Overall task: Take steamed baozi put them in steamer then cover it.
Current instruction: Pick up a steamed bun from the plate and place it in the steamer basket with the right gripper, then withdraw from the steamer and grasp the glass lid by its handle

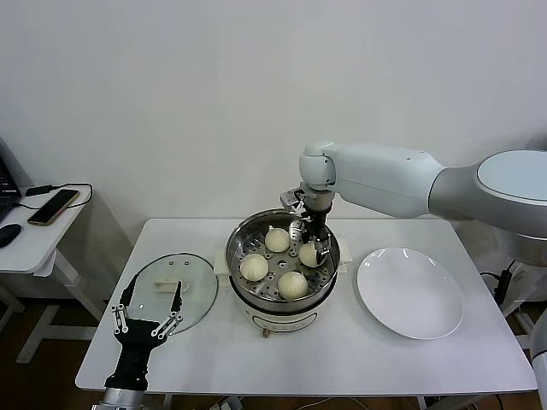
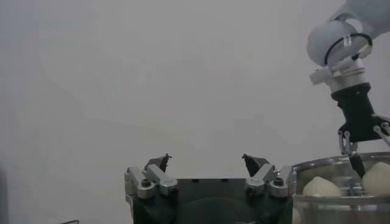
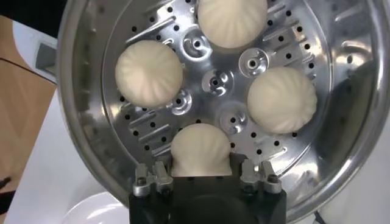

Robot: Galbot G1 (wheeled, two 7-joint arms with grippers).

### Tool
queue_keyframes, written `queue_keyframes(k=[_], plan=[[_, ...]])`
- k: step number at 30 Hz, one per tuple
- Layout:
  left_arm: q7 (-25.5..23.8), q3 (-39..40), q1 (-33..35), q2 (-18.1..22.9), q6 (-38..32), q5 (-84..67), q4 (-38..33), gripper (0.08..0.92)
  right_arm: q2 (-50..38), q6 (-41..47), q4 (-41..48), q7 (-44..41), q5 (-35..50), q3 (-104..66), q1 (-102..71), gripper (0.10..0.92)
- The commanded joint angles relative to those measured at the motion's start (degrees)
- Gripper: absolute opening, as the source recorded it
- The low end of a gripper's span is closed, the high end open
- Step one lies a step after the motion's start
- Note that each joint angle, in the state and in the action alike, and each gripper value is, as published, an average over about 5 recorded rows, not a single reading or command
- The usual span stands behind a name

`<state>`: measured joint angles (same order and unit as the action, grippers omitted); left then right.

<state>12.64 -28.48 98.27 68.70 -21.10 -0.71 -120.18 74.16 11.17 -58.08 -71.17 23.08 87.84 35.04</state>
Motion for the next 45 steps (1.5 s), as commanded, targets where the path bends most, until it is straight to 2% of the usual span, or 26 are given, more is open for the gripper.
queue_keyframes(k=[1, 5, 10, 14, 17, 21, 24, 27, 30, 35, 40, 45], plan=[[0.05, -0.15, 0.0, 0.01, 0.08, -0.02, 0.0, 0.823, 0.12, -0.29, -0.01, 0.6, -1.05, -0.25, -0.49, 0.735], [0.0, -0.13, -0.07, -0.02, 0.21, 0.0, 0.0, 0.823, -1.19, -1.04, -1.76, 0.58, -0.73, -1.16, 0.88, 0.813], [0.07, 0.24, -0.42, -0.05, 0.6, 0.26, -0.11, 0.823, -5.39, -2.47, -4.5, 0.08, -0.07, -8.8, 2.65, 0.822], [0.6, 0.34, -1.2, -0.08, 1.11, 1.42, 0.07, 0.823, -11.49, -4.94, -7.42, 8.15, 3.26, -21.98, -0.21, 0.823], [1.4, 0.19, -2.01, -0.46, 1.57, 2.98, 0.67, 0.823, -15.97, -9.26, -10.16, 25.18, 6.78, -28.07, -4.04, 0.823], [3.59, 0.03, -3.47, -1.1, 3.3, 7.14, 1.53, 0.823, -21.89, -15.88, -15.58, 55.66, 9.65, -32.13, -10.86, 0.823], [5.51, 0.16, -4.91, -1.38, 5.14, 10.53, 2.1, 0.823, -24.86, -20.26, -19.21, 75.35, 8.59, -38.42, -18.32, 0.823], [6.96, 0.4, -6.58, -1.42, 6.89, 14.51, 3.18, 0.823, -27.56, -23.21, -22.54, 88.8, 6.29, -47.02, -26.98, 0.823], [7.84, 0.63, -8.57, -1.53, 8.05, 18.53, 4.97, 0.823, -30.3, -24.7, -25.26, 97.63, 4.36, -57.49, -37.9, 0.823], [7.96, 0.84, -11.94, -1.92, 10.0, 25.59, 9.4, 0.823, -32.85, -25.23, -27.35, 103.32, 2.59, -76.54, -57.5, 0.823], [6.61, 0.03, -14.52, -2.39, 11.33, 38.67, 16.1, 0.823, -32.31, -26.17, -28.14, 100.74, 0.07, -95.84, -77.31, 0.823], [4.67, -3.41, -15.01, -2.64, 11.82, 55.5, 22.4, 0.823, -27.56, -28.07, -28.75, 97.13, -2.84, -108.57, -91.88, 0.823]])
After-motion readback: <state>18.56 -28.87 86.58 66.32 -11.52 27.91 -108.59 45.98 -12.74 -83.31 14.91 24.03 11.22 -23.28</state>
